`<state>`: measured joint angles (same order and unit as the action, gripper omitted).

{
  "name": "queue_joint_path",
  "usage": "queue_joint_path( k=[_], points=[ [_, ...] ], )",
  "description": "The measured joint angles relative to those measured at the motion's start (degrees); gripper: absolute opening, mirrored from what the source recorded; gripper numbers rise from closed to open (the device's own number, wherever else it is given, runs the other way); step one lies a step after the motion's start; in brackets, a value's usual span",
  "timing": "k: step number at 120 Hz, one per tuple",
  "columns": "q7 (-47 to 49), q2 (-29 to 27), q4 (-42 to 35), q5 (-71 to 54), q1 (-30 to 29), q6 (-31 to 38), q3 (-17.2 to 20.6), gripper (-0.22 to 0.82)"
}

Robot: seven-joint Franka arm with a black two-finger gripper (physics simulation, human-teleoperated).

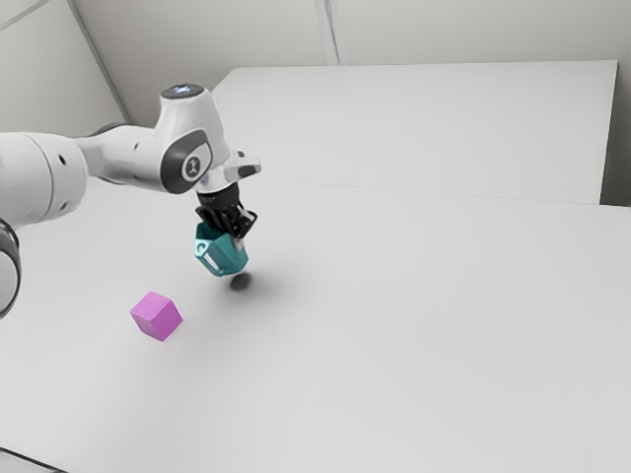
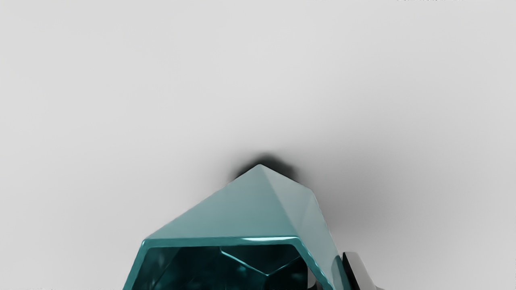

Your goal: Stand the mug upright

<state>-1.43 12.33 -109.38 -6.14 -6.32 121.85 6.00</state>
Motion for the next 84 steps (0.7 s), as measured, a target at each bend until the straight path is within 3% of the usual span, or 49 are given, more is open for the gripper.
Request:
queue_joint_path(
  k=[54,84],
  points=[
    [10.6,3.51,-0.02,2.15,2.43,1.41,0.95,-0.17],
    [13.71,3.89,0.1,3.14,2.88,1.01,0.94,0.31]
  ],
)
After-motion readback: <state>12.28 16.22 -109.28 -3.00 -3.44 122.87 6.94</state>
